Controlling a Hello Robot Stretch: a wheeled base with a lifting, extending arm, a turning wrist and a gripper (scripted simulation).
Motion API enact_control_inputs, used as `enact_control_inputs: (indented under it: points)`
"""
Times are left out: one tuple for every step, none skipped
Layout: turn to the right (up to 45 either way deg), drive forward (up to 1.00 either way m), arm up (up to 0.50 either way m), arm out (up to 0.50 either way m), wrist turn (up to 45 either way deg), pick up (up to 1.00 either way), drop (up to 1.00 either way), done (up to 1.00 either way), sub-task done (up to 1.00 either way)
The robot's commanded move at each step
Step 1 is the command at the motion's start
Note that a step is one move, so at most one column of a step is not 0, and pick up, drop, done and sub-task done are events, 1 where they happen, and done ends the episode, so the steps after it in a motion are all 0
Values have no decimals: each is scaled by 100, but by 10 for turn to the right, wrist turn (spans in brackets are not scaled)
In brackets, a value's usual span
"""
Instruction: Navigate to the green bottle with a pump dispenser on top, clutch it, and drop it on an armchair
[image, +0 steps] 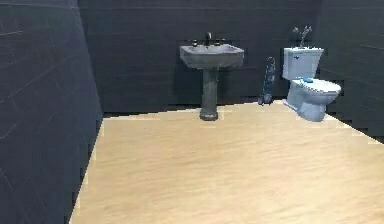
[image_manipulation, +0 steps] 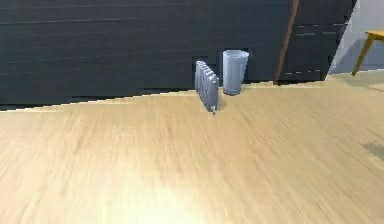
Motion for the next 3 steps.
enact_control_inputs:
  points:
    - [0, 100, 0, 0, 0, 0, 0, 0, 0]
    - [0, 80, 0, 0, 0, 0, 0, 0, 0]
    - [-450, 0, 0, 0, 0, 0, 0, 0, 0]
